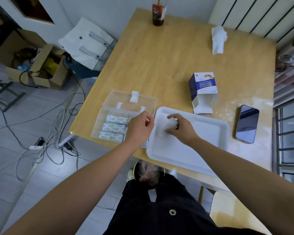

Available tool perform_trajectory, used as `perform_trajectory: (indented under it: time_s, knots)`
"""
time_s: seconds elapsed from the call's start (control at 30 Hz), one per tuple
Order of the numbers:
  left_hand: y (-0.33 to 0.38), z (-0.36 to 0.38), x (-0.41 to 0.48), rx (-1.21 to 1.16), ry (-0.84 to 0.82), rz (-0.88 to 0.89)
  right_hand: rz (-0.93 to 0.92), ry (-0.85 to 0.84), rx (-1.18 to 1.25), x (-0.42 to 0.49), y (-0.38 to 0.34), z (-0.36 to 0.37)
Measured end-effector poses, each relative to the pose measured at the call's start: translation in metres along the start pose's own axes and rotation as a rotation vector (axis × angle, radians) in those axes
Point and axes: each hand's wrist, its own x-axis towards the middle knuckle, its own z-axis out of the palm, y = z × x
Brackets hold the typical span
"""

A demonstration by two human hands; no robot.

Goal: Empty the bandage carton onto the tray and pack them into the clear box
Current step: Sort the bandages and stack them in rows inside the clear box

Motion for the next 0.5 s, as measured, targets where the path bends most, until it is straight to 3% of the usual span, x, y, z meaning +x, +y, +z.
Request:
perform_trajectory:
  time_s: [0.07,0.13,0.2,0.33,0.5]
  knots:
    - [0.019,0.01,0.003,-0.154,-0.116,-0.145,-0.005,0.054,0.074,-0.008,-0.001,-0.012]
    - [0.038,0.018,0.002,-0.398,-0.368,-0.449,-0.045,0.11,0.143,-0.016,-0.002,-0.021]
    - [0.052,0.029,-0.001,-0.599,-0.559,-0.643,-0.09,0.147,0.204,-0.024,-0.002,-0.028]
    - [0.056,0.057,0.001,-0.98,-0.499,-0.695,-0.213,0.123,0.105,-0.036,0.005,-0.027]
    - [0.053,0.085,0.004,-1.015,-0.433,-0.654,-0.336,0.101,0.057,-0.043,0.022,-0.03]
